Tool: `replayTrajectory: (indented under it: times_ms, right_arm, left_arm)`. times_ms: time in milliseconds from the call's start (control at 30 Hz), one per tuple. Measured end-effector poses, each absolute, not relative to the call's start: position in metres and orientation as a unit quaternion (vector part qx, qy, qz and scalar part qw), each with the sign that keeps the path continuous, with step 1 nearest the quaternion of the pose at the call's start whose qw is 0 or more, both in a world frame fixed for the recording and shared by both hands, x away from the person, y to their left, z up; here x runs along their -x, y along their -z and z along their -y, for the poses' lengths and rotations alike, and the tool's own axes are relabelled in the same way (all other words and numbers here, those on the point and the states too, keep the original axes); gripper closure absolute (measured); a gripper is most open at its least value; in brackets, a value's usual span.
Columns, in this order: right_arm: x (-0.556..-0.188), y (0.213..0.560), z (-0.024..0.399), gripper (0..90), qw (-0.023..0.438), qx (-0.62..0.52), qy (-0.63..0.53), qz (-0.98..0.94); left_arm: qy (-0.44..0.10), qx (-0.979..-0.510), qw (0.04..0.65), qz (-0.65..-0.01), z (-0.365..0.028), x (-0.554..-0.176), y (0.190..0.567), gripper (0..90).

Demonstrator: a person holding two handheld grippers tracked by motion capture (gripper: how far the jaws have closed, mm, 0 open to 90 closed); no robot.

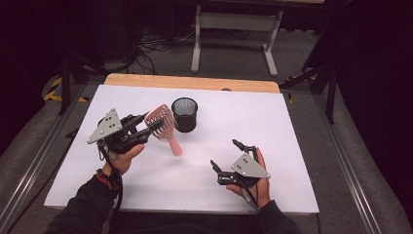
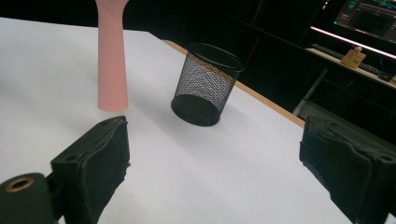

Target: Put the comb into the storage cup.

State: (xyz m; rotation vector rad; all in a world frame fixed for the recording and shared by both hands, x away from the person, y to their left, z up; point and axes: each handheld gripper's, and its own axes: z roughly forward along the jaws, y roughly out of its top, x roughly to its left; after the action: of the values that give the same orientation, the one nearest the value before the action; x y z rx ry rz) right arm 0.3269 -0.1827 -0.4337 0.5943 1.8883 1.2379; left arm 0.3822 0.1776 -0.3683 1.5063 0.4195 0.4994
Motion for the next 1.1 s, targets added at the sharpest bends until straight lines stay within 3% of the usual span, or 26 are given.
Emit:
replayTrajectory:
  times_ms: [1100]
  right_arm:
    - [-0.318, 0.451, 0.208, 5.0, 0.384, -0.256, -0.485, -0.743]
  left_arm:
    - [-0.241, -0.645, 0.696, -0.206, -0.200, -0.388, 0.347, 64.3]
